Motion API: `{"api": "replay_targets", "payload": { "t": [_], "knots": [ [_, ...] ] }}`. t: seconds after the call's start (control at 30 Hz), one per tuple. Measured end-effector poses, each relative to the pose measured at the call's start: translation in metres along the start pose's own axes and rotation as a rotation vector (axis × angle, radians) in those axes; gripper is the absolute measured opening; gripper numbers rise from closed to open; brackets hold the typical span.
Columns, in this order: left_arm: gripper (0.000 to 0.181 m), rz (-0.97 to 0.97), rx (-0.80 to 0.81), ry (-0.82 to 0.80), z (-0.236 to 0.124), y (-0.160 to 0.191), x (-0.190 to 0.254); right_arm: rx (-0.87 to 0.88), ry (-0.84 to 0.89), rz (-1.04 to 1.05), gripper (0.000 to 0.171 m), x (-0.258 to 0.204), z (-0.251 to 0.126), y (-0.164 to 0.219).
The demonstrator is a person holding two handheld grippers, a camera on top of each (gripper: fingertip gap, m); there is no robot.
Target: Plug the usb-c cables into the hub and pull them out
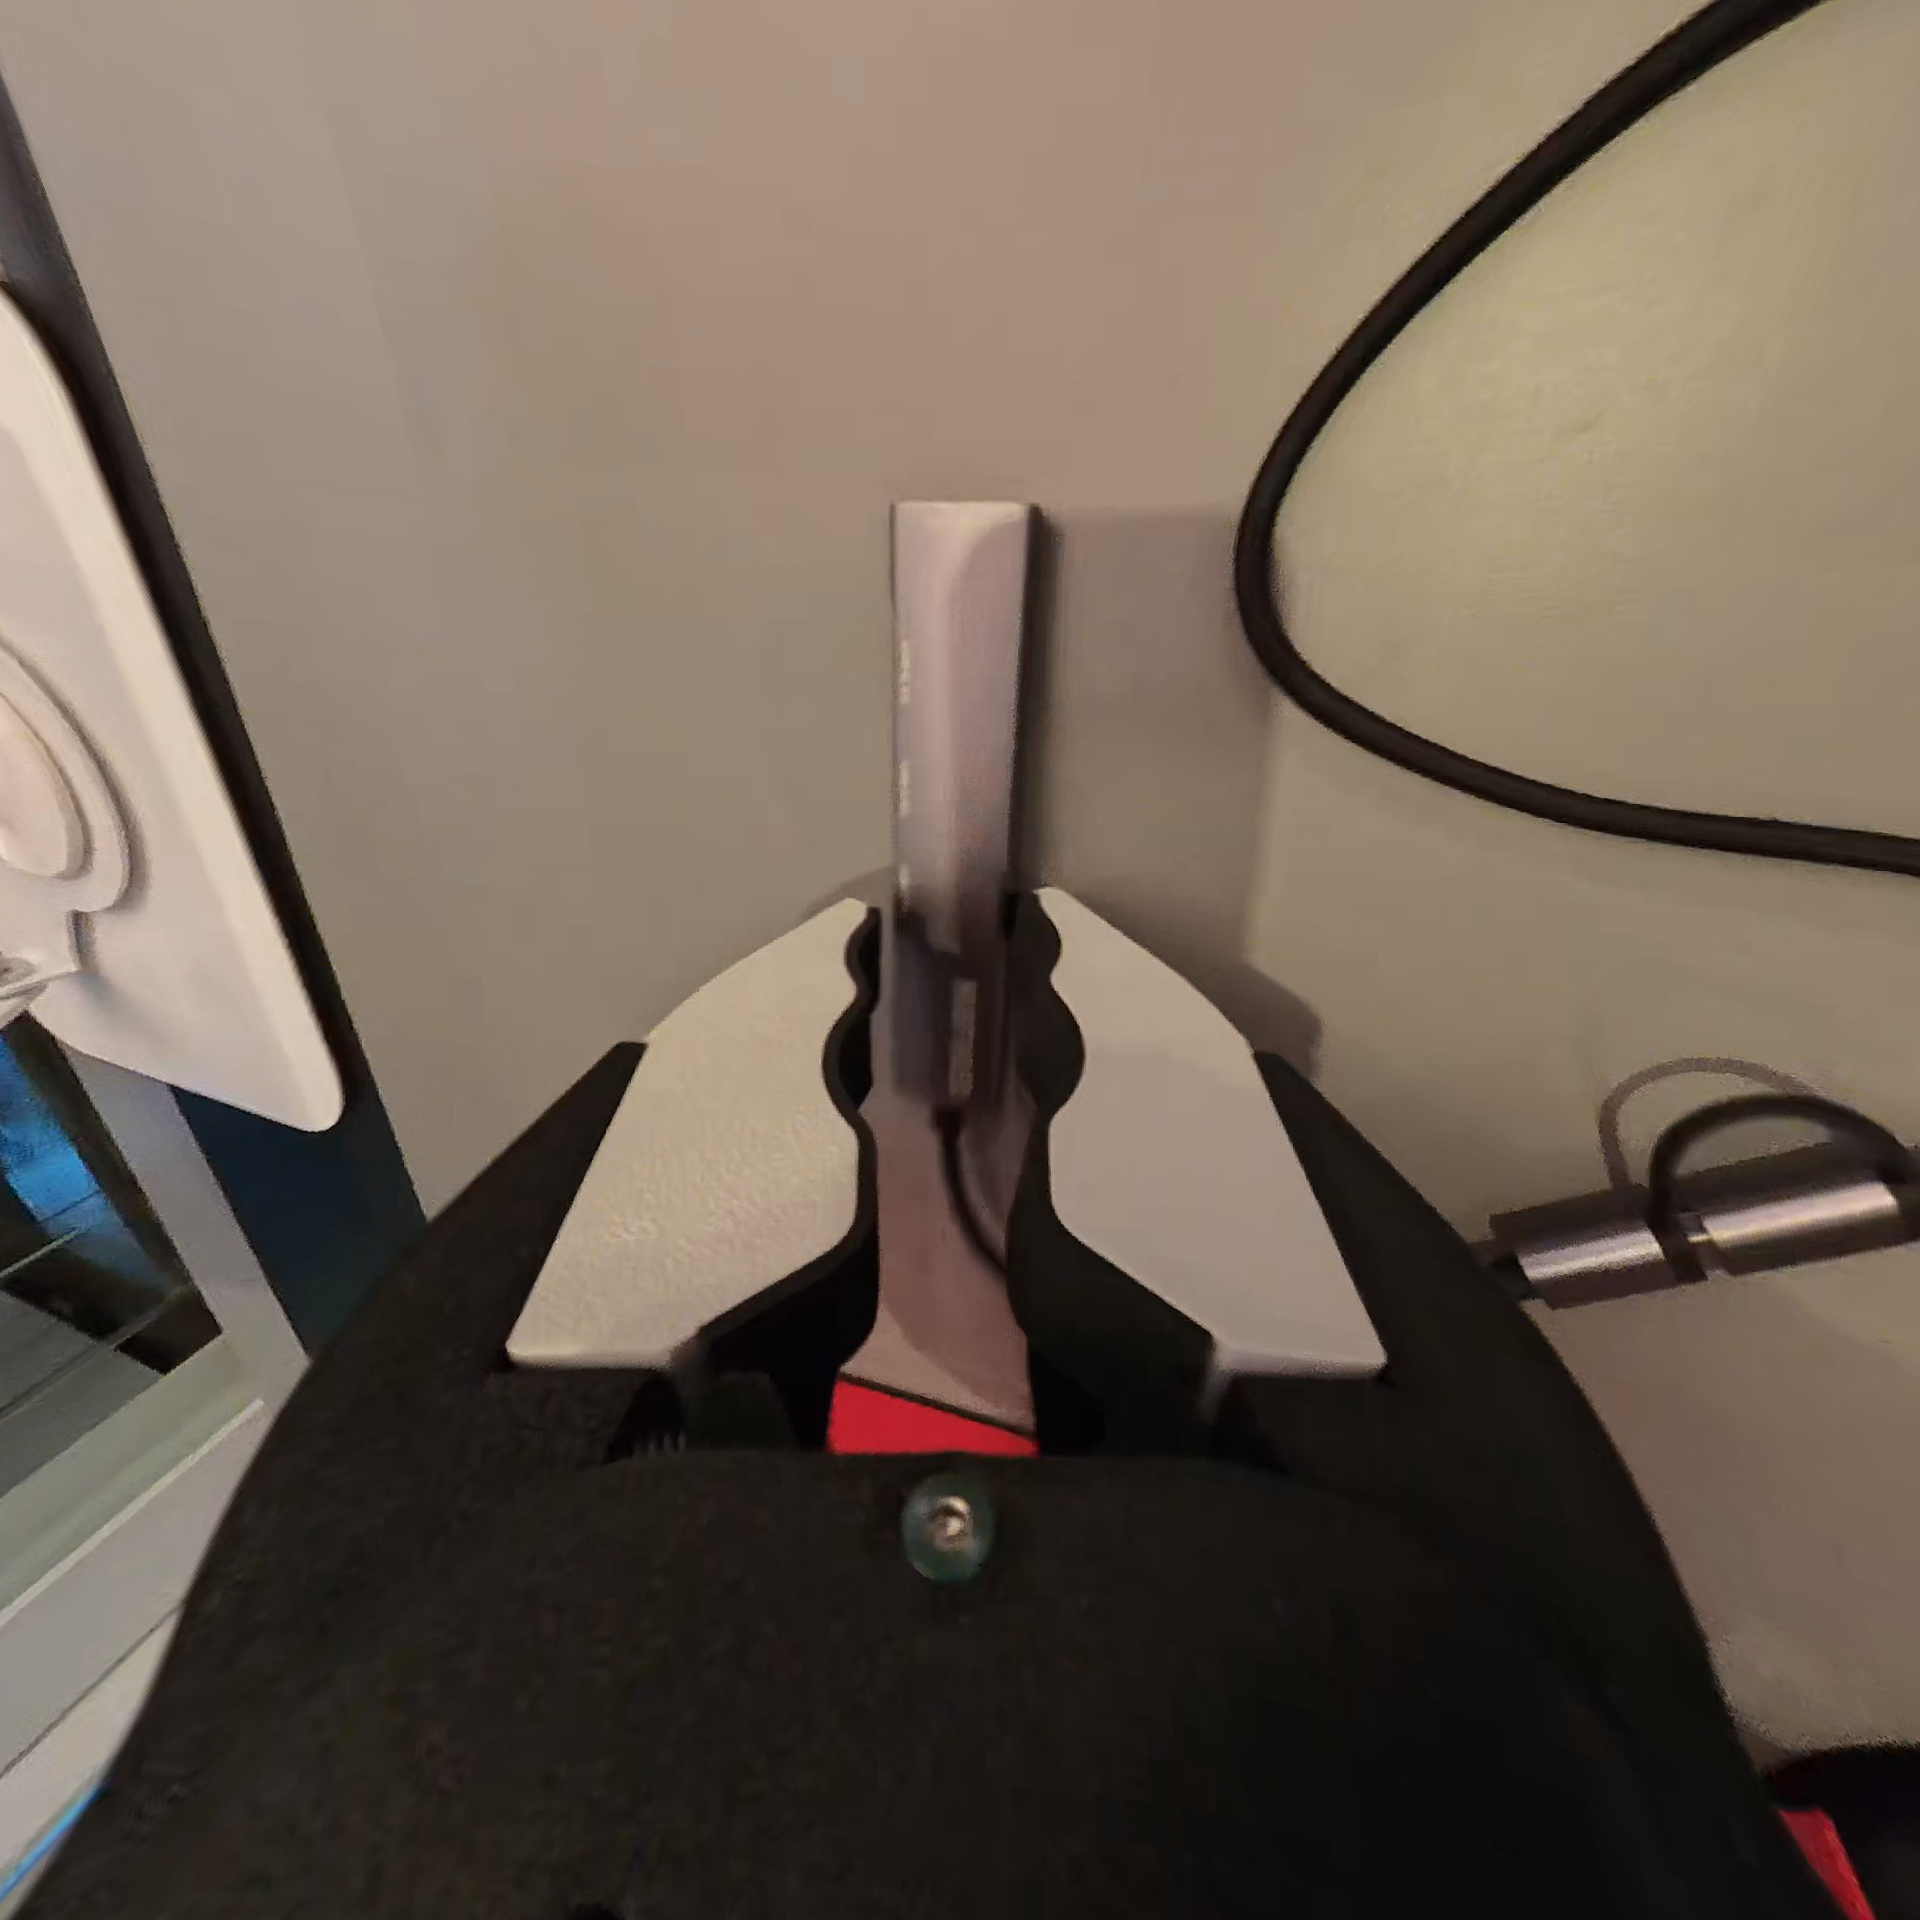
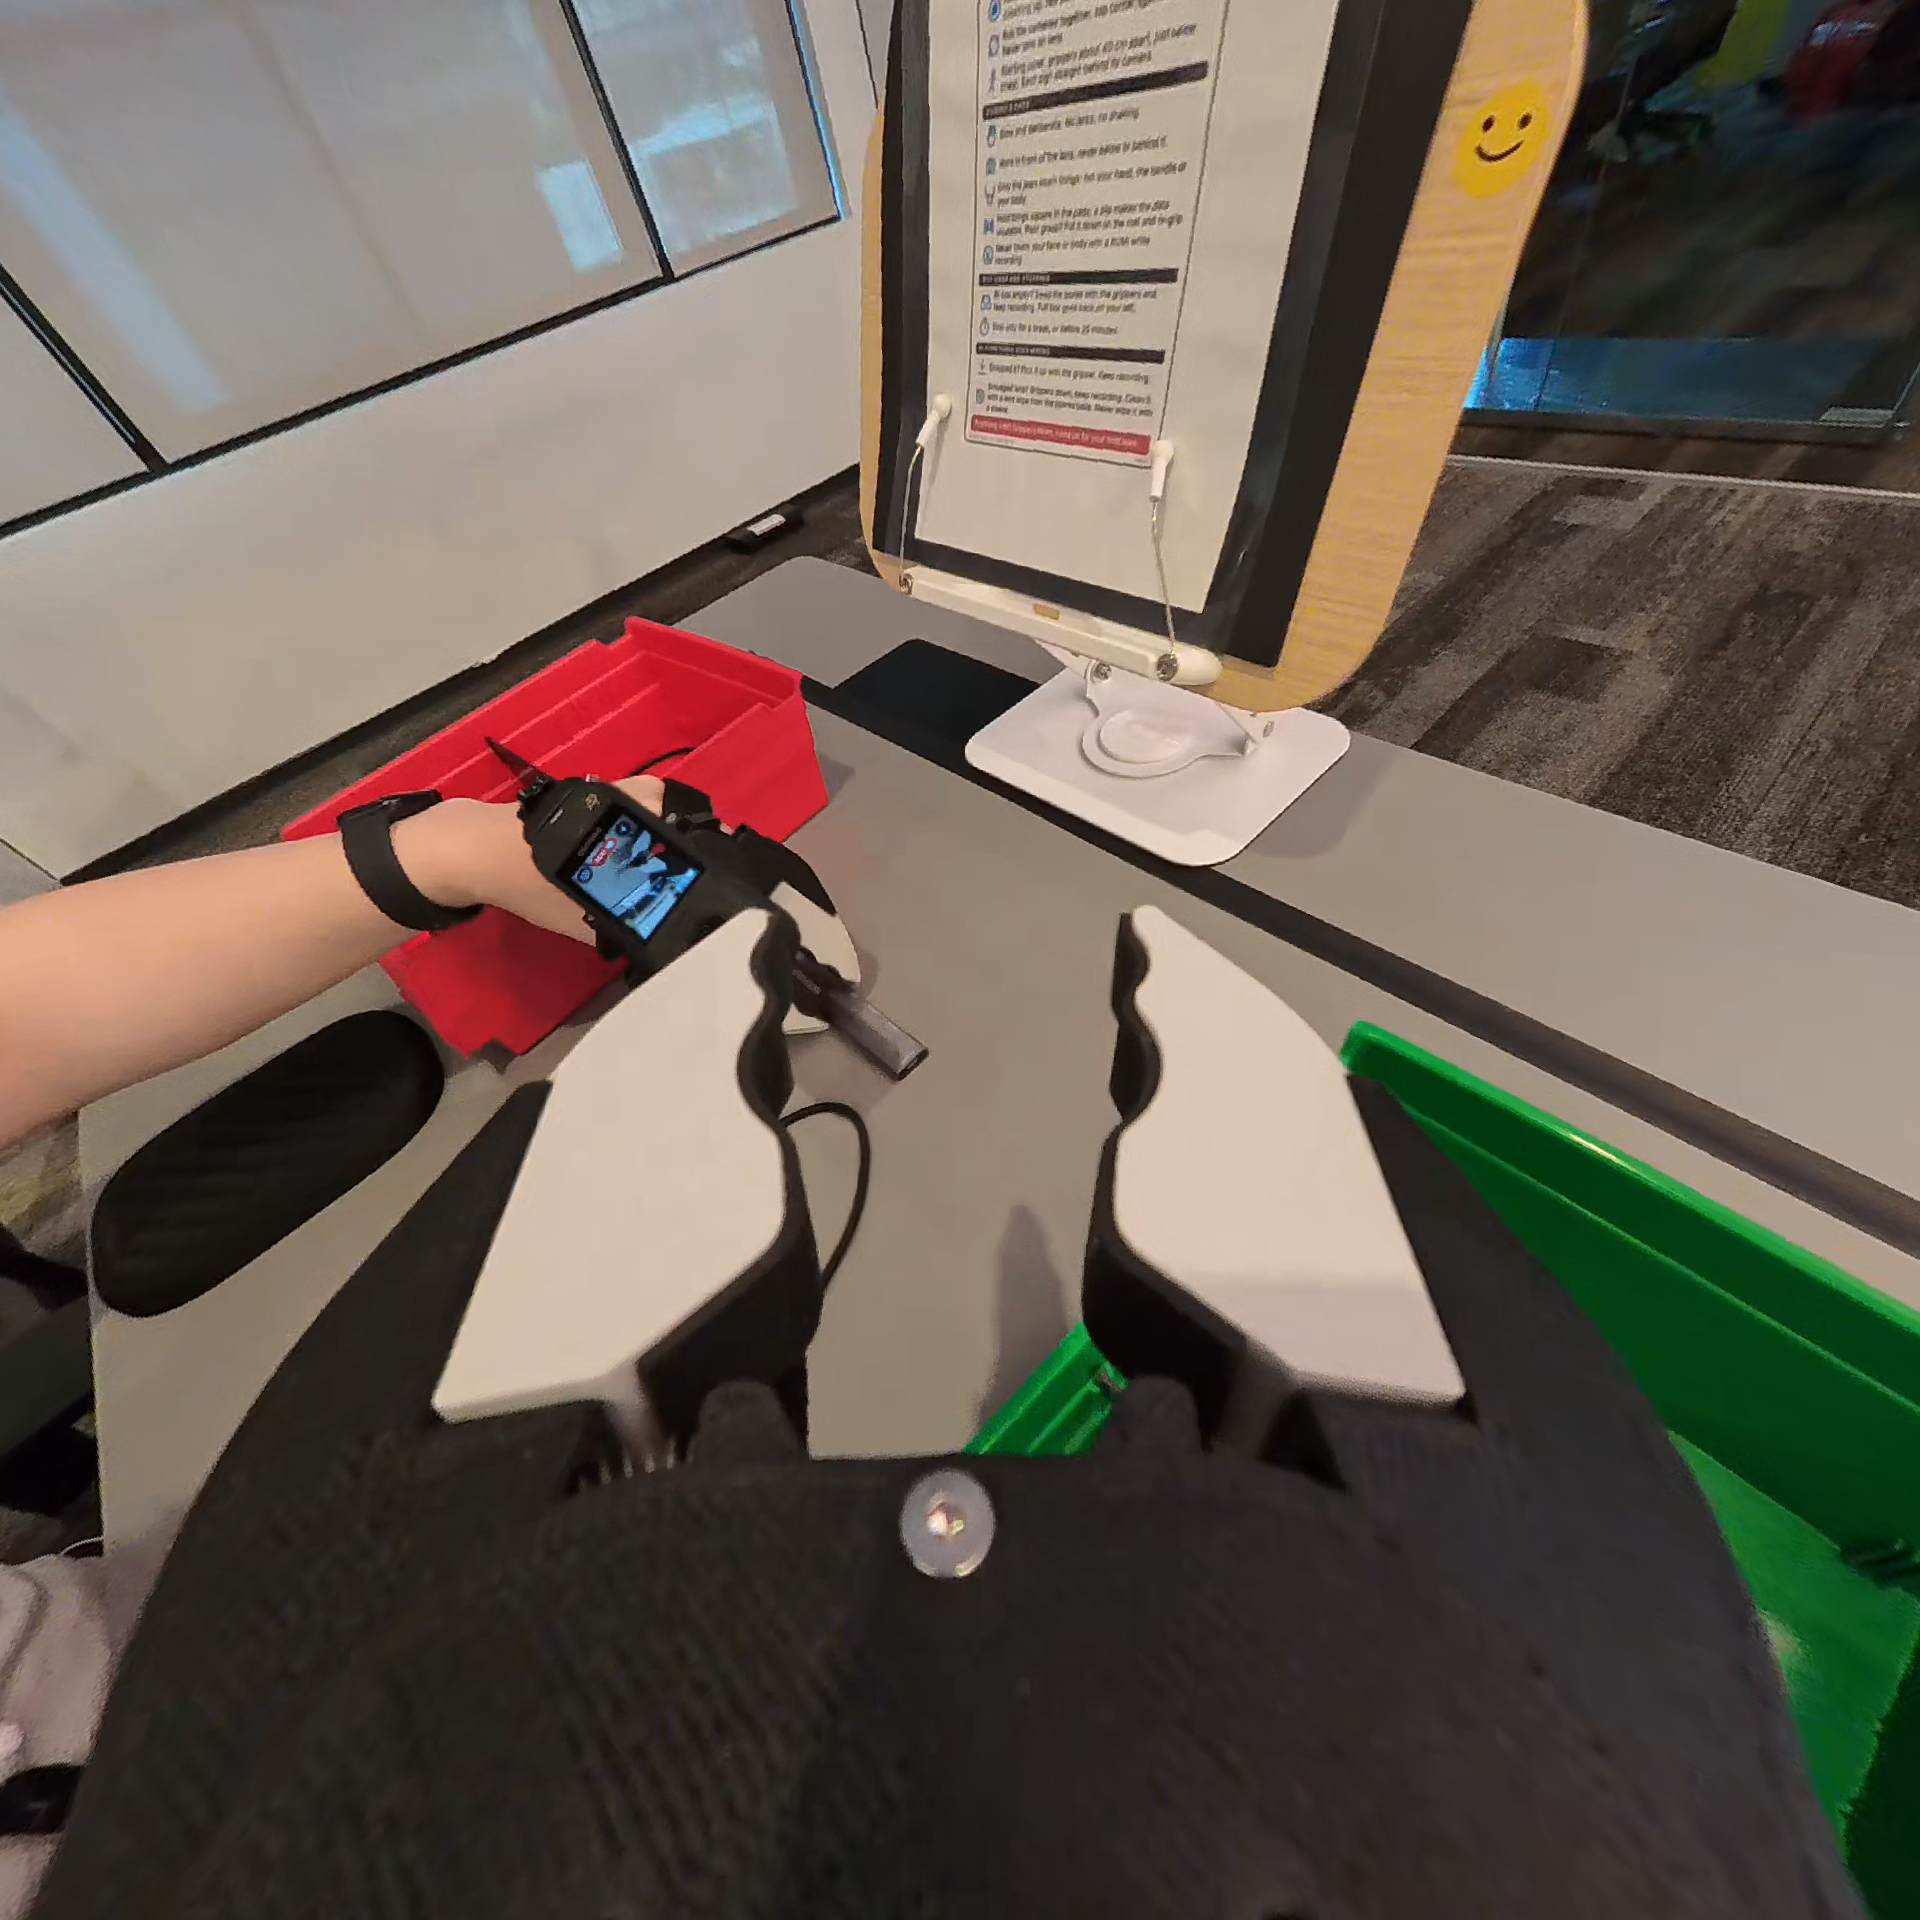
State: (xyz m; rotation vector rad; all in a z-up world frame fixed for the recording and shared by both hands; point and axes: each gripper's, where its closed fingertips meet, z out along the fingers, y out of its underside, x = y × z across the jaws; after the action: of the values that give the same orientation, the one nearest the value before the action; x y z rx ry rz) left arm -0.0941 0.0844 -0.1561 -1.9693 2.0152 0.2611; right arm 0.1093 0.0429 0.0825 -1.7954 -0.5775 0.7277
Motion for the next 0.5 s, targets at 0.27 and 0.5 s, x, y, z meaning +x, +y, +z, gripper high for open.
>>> {"api": "replay_targets", "payload": {
  "t": [0.27, 0.5],
  "knots": [
    [0.053, -0.042, 0.255, -0.106, -0.056, -0.030, 0.015, 0.062, 0.047, -0.016, 0.061, 0.008, -0.021, -0.010],
    [0.045, 0.412, 0.433, 0.111, -0.058, -0.115, 0.120, 0.223, 0.019, -0.028, 0.057, -0.008, -0.060, -0.035]
  ]
}}
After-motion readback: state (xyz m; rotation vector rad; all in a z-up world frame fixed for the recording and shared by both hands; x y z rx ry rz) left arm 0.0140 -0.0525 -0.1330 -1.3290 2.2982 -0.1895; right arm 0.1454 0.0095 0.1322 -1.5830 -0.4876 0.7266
